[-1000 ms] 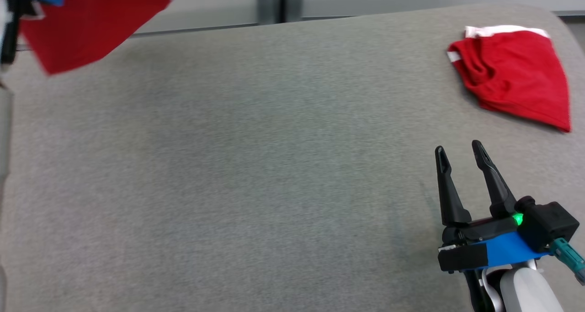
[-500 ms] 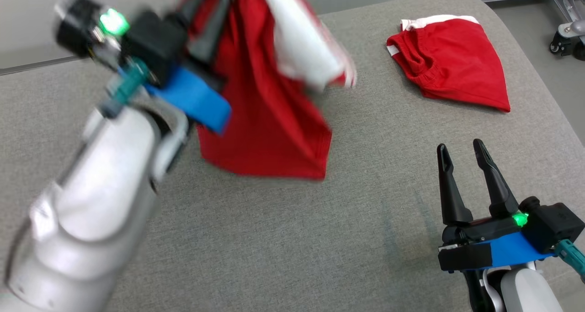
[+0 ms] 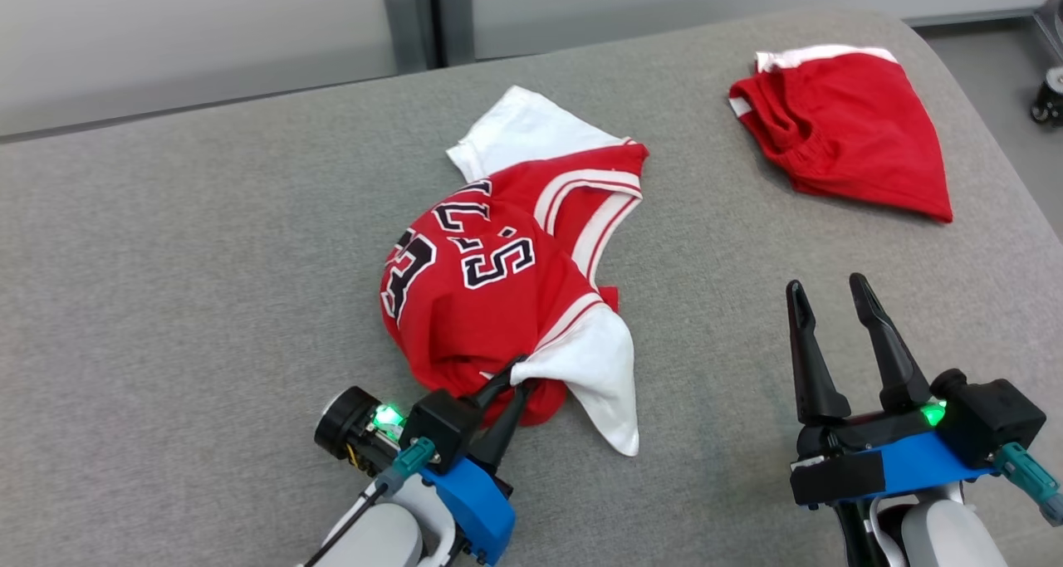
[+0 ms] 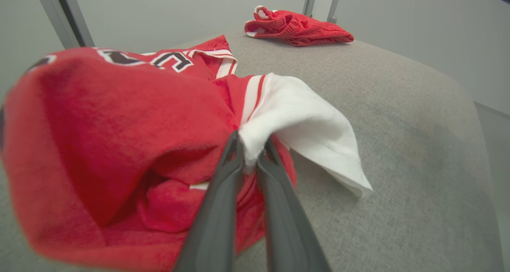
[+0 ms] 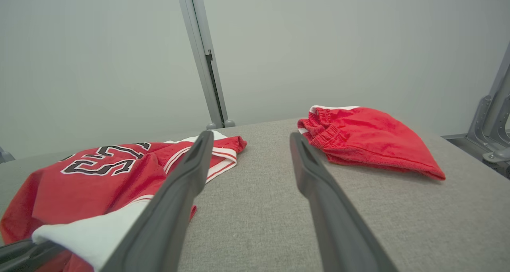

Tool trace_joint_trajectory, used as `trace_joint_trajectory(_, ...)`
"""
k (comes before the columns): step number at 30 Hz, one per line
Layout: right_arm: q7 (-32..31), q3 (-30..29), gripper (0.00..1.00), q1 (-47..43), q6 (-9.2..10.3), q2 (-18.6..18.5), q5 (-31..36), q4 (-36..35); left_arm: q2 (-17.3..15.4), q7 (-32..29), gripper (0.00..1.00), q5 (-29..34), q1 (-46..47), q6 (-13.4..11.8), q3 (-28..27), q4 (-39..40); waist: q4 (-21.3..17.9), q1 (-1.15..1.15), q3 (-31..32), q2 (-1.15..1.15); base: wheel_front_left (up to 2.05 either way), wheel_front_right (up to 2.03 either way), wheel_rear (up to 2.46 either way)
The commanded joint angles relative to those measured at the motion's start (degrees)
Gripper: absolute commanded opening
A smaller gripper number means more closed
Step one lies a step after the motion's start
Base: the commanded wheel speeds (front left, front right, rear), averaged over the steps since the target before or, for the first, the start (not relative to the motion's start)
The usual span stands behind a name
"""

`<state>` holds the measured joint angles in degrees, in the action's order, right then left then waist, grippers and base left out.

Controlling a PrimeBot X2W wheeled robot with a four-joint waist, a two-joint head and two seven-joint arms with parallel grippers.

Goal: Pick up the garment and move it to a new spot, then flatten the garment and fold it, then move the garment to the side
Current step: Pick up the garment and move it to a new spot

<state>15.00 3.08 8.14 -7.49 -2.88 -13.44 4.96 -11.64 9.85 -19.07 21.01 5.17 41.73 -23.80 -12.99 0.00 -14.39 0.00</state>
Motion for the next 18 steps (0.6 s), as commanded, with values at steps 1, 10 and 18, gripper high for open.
trace_joint_trajectory(1,0.3,-0.3,1.0,-0.7,-0.01,0.0,0.1,0.6,1.1,1.2,0.89,0.1,-0.7,0.3,0.9,-1.3,0.8,0.0,0.9,0.0,0.0,0.0,0.0)
trace_joint_trajectory(10,0.2,-1.4,1.0,-3.0,-0.01,-0.1,1.3,3.0,2.0,4.9,1.0,0.7,0.8,-1.5,-1.2,1.7,4.9,0.0,5.1,0.0,0.0,0.0,0.0)
trace_joint_trajectory(18,0.2,-2.2,1.0,-4.0,-0.01,-0.1,1.8,3.4,-3.0,5.4,1.0,-1.4,-4.5,-6.9,-13.7,7.6,8.4,0.0,7.4,0.0,0.0,0.0,0.0)
